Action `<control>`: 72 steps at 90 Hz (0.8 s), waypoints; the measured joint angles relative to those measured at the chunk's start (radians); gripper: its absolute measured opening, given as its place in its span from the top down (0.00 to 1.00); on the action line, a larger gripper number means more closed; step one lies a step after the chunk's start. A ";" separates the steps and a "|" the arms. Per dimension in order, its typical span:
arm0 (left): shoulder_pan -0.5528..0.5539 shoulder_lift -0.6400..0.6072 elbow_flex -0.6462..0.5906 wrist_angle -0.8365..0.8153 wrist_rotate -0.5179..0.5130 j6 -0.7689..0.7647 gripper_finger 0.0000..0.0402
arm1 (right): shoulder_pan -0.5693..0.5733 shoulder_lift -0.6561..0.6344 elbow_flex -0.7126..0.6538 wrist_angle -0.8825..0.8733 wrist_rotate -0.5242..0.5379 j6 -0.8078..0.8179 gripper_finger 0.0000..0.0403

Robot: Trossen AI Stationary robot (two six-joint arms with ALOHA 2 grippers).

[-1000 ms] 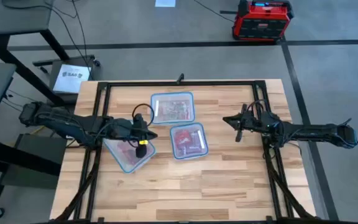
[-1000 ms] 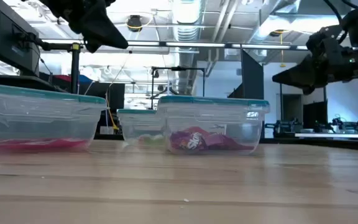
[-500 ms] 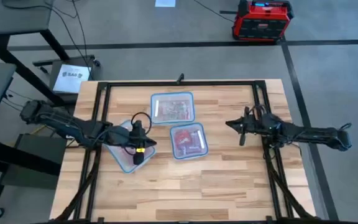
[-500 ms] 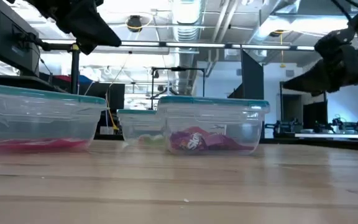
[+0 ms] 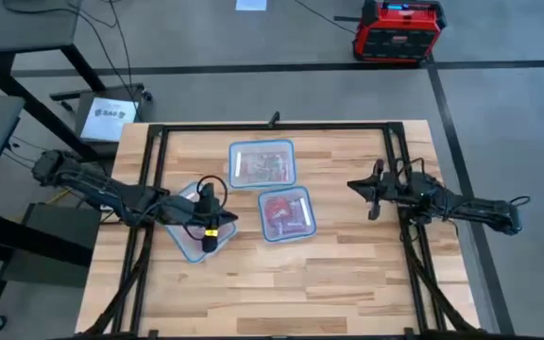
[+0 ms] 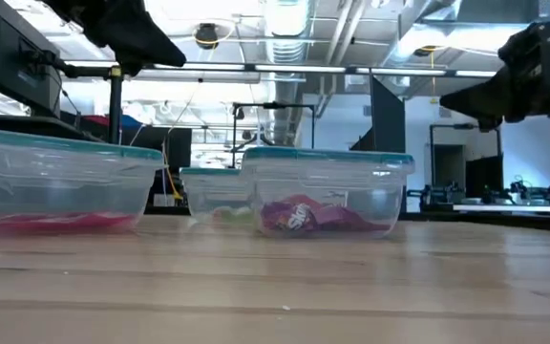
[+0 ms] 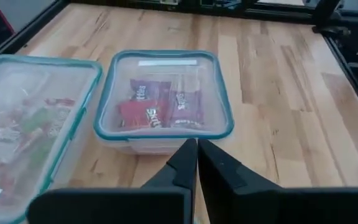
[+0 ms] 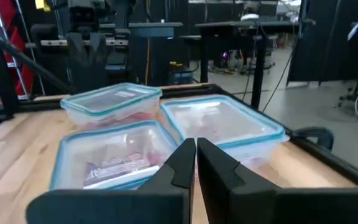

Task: Sort candy
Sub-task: Return to Home Position

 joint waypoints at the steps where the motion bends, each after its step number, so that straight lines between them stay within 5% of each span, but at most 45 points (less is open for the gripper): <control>1: 0.000 0.000 0.000 0.001 0.007 0.006 1.00 | 0.000 0.000 0.000 0.001 0.000 0.002 0.99; 18: 0.059 -0.052 -0.178 0.152 0.237 0.012 1.00 | 0.000 0.000 0.000 0.008 0.001 0.004 0.99; 44: 0.079 -0.369 -0.504 0.197 0.383 -0.002 1.00 | 0.000 0.000 0.000 0.009 0.001 0.005 0.99; 72: 0.080 -0.694 -0.596 0.079 0.323 0.126 1.00 | 0.000 0.000 0.000 0.009 0.001 0.005 0.99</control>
